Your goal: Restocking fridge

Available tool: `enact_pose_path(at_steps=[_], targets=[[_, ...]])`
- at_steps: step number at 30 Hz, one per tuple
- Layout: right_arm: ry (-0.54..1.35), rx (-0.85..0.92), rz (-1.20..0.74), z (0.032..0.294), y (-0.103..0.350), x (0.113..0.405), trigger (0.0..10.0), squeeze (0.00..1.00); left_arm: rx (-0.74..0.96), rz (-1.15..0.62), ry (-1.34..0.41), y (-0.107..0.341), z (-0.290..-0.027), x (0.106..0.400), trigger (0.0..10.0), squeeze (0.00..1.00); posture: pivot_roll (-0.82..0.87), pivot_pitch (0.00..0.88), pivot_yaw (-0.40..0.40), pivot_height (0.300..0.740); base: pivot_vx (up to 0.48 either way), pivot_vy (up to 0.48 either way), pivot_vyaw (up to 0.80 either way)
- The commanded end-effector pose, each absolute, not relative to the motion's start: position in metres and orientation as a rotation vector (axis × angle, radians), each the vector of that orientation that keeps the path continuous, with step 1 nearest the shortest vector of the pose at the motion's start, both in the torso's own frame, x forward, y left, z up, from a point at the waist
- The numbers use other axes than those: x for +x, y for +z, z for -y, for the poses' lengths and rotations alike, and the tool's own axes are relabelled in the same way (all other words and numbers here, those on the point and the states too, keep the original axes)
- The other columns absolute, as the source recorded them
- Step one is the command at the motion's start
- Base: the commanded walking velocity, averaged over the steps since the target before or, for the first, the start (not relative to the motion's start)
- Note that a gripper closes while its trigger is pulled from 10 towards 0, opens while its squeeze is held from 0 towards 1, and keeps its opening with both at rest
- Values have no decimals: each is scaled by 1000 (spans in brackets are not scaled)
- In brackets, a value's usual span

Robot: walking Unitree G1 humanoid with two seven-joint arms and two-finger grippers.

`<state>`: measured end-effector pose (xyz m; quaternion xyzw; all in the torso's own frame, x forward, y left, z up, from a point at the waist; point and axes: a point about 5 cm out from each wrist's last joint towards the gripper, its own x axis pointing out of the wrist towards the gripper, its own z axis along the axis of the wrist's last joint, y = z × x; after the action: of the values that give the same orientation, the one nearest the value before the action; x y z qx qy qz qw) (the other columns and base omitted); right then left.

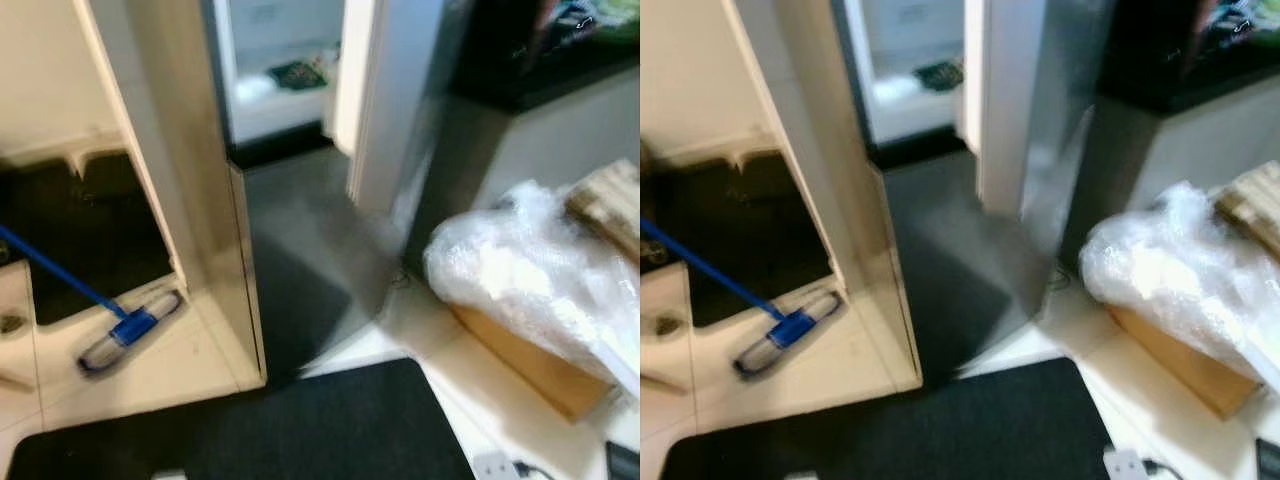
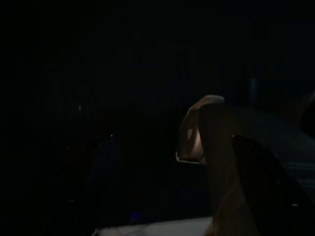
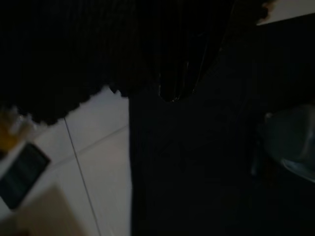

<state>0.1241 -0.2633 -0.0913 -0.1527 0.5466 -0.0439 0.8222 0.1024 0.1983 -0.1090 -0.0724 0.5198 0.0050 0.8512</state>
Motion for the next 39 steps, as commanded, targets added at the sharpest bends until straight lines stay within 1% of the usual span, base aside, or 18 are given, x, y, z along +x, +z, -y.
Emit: enact_pose_path(at_steps=[1,9,13,15,16,20,21,24,25,26,30,33,36,37,38,39], targets=[[-99,-314,-1151,262,-91,128,10000,0,-150,-1130,8,-112,-198,93,10000,0,17,0,9,740,296,0,0],[-114,-311,-1145,265,-89,128,10000,0,-154,-1126,17,-112,-198,94,10000,0,17,0,9,740,296,0,0],[-169,-284,-1115,269,-86,133,10000,0,-170,-1117,24,-111,-197,96,10000,0,17,0,9,740,0,0,0],[-242,-250,-1076,278,-81,139,10000,0,-143,-1130,-20,-111,-196,95,10000,0,17,0,9,740,0,-422,0],[-242,-250,-1076,278,-81,139,10000,0,-143,-1130,-20,-111,-196,95,10000,0,17,0,9,740,0,-472,0],[-364,-191,-986,296,-68,153,10000,0,-139,-1139,-9,-112,-197,93,10000,0,15,0,11,740,0,-468,0],[-438,-155,-905,309,-55,167,10000,0,-140,-1139,6,-112,-199,92,10000,0,15,0,11,740,0,-465,0],[-463,-142,-875,314,-50,172,10000,0,-145,-1138,15,-112,-200,92,10000,0,15,0,11,740,0,-465,0],[-511,-128,-802,326,-37,184,10000,0,-148,-1137,14,-112,-199,92,10000,0,15,0,11,740,0,0,0],[-511,-128,-802,326,-37,184,10000,0,-148,-1137,14,-112,-199,92,10000,0,15,0,11,740,0,0,0],[-593,-23,-619,347,-9,205,10000,0,-160,-1132,16,-112,-199,92,10000,0,15,0,11,740,0,0,0],[-592,201,-405,358,16,224,10000,0,-162,-1132,14,-112,-199,92,10000,0,15,0,11,740,0,0,0],[-487,481,-126,367,48,245,10000,0,-161,-1132,14,-112,-199,92,10000,0,15,0,11,740,0,0,0],[-382,610,62,372,71,255,10000,0,-160,-1132,13,-112,-199,92,10000,0,15,0,11,740,0,0,0],[-382,610,62,372,71,255,10000,0,-160,-1132,13,-112,-199,92,10000,0,15,0,11,740,0,0,0],[-276,688,234,377,95,261,10000,0,-160,-1132,11,-112,-199,92,10000,0,15,0,11,740,0,0,0]])
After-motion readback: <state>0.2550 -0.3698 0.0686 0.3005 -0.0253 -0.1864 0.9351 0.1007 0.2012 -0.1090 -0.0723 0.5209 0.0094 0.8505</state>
